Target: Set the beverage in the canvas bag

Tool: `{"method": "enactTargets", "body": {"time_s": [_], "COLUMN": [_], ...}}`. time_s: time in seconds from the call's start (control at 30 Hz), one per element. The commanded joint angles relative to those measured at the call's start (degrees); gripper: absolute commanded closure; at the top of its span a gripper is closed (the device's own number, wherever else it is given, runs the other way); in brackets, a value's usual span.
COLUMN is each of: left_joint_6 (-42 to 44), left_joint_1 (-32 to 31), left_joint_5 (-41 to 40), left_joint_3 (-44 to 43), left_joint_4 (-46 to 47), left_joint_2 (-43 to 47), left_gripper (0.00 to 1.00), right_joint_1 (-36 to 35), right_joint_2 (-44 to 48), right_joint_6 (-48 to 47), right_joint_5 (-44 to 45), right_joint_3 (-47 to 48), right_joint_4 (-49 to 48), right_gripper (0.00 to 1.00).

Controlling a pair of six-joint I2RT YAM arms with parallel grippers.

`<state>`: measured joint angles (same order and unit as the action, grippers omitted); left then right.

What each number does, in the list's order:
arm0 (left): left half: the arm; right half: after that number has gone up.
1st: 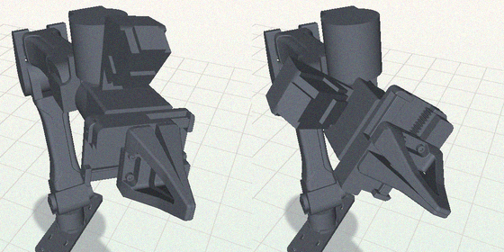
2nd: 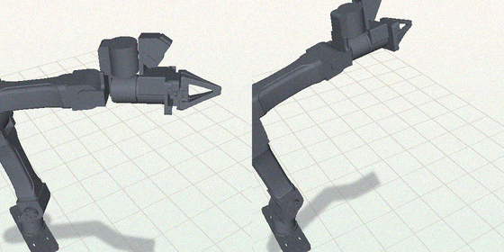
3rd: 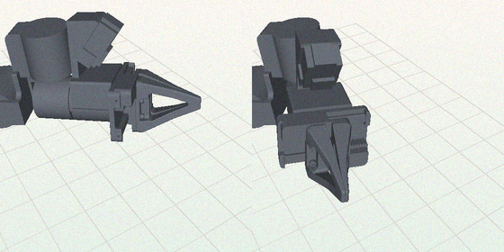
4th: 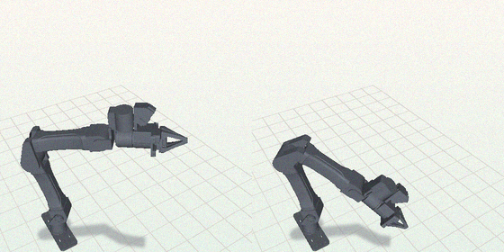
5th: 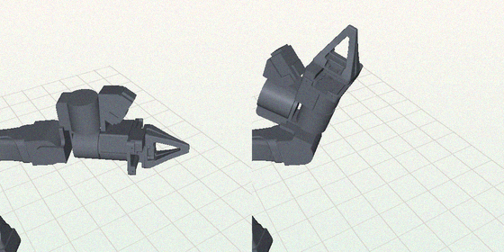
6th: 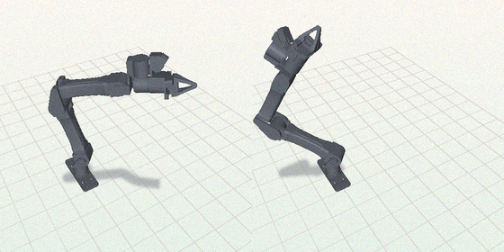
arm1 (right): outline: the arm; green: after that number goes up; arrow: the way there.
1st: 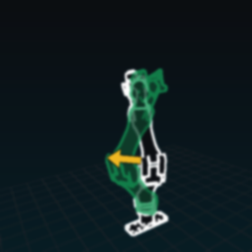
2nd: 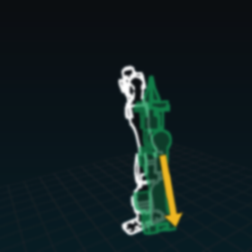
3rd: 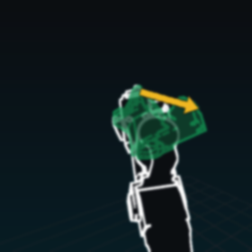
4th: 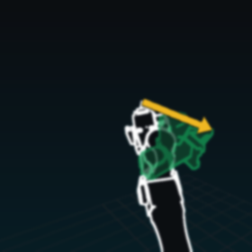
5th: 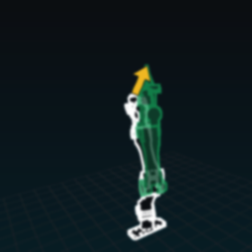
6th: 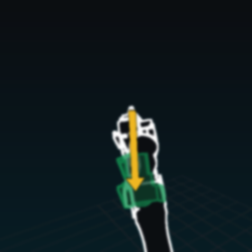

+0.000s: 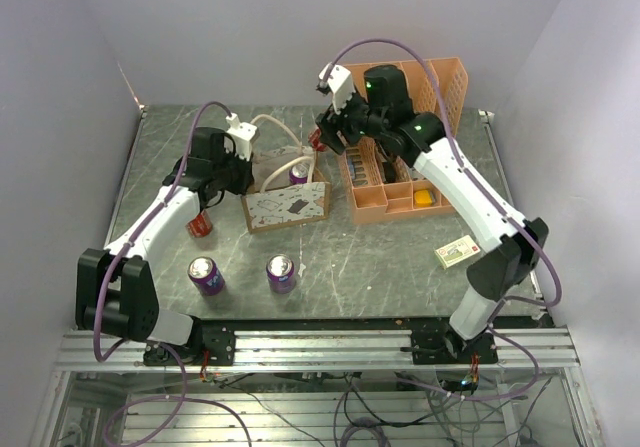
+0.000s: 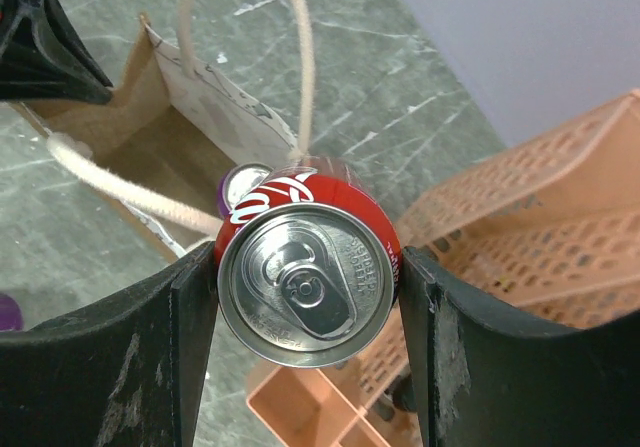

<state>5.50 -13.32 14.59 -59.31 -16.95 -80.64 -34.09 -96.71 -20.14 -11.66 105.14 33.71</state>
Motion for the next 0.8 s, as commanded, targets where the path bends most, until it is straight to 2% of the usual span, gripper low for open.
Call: {"method": "enactTargets", "body": {"time_s": [0.0,0.07,0.3,0.77], "left_joint_6": [-1.28,-1.07,-0.82,2.45], "left_joint_1": [0.15,0.14,0.14,0.15], "left_joint_5": [2.33,2.44,2.84,5.19], "left_joint_3": [-0.57,-0.02,0.64,4.02], "left_joint_4": [1.13,1.16,1.26,3.87], "left_joint_2": [0.20,0.37,1.03,2.32], "left_gripper": [0.89,0.93,0.93,0.93], "right_joint_1": [0.07,0.07,-0.08,-0.26], "right_joint_2": [-3.52,-5.92,-11.73,-24.29], "right_joint_6": [3.49,4.30,6.10,11.10], "right_joint_5": [-6.18,-8.25,-16.05,-23.39], "right_joint_3": [6.19,7.82,11.00,18.97], "right_joint_4": [-6.00,-5.83,-4.46,0.52], "right_gripper": [0.62,0.62,0.64,0.67]}}
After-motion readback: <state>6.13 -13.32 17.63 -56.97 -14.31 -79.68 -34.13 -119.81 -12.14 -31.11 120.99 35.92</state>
